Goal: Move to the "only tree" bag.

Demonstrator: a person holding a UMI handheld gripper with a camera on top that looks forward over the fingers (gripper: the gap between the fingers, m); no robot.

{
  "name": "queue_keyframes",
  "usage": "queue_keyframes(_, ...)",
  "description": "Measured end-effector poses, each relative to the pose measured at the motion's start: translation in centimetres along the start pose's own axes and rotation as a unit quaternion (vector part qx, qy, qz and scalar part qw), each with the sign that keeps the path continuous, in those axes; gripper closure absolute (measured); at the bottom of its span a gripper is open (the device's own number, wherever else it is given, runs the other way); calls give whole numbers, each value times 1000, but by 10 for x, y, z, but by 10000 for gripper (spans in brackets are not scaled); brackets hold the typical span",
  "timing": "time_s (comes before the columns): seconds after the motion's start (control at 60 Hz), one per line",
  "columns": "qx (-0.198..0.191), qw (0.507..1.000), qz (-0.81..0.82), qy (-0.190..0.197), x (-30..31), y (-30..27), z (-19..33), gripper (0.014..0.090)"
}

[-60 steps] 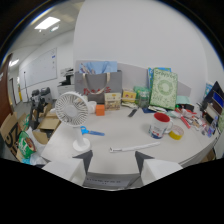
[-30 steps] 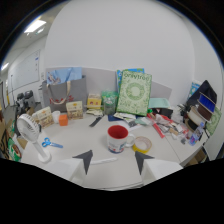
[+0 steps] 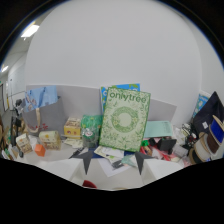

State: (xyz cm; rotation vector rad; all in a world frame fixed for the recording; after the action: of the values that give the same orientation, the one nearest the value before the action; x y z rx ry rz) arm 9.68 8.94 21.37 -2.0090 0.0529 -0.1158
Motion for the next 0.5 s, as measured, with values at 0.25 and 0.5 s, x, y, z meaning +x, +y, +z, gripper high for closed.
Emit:
queue_keyframes(0.25, -2, 1000, 3, -18, 13, -32, 86, 204)
queue_keyframes(0.5, -7, 1000, 3, -22, 24, -44, 147, 205)
